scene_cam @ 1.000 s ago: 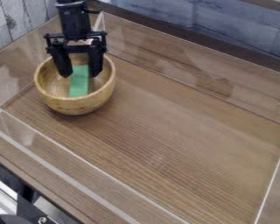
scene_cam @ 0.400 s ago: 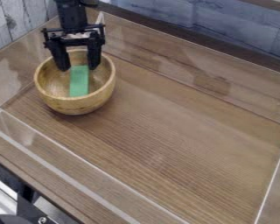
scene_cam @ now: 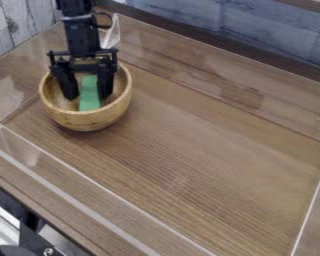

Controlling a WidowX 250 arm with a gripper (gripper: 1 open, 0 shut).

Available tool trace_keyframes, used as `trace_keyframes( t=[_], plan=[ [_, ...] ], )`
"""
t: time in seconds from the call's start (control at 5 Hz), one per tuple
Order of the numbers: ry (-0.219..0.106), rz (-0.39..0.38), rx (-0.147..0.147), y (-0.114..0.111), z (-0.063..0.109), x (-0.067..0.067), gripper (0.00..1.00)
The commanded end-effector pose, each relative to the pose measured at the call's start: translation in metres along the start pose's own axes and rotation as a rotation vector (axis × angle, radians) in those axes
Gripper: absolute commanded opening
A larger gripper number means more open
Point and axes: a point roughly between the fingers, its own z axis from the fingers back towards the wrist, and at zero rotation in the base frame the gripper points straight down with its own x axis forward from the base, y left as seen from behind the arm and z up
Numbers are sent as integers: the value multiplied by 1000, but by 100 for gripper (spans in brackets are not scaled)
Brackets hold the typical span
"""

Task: Move green object from inside the wooden bowl to the table next to it

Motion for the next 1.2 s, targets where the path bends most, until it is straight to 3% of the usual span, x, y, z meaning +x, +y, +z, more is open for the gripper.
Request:
trace_keyframes(
  t=[0.0, 0.2, 0.4, 0.8, 1.0],
  plan=[
    [-68, -57, 21, -6, 15, -7, 100],
    [-81, -60, 1, -13, 25, -9, 0],
    [-100, -63, -24, -21, 39, -12, 0],
    [-158, -17, -119, -36, 98, -35, 0],
    [-153, -57, -141, -45, 111, -35, 0]
  ],
)
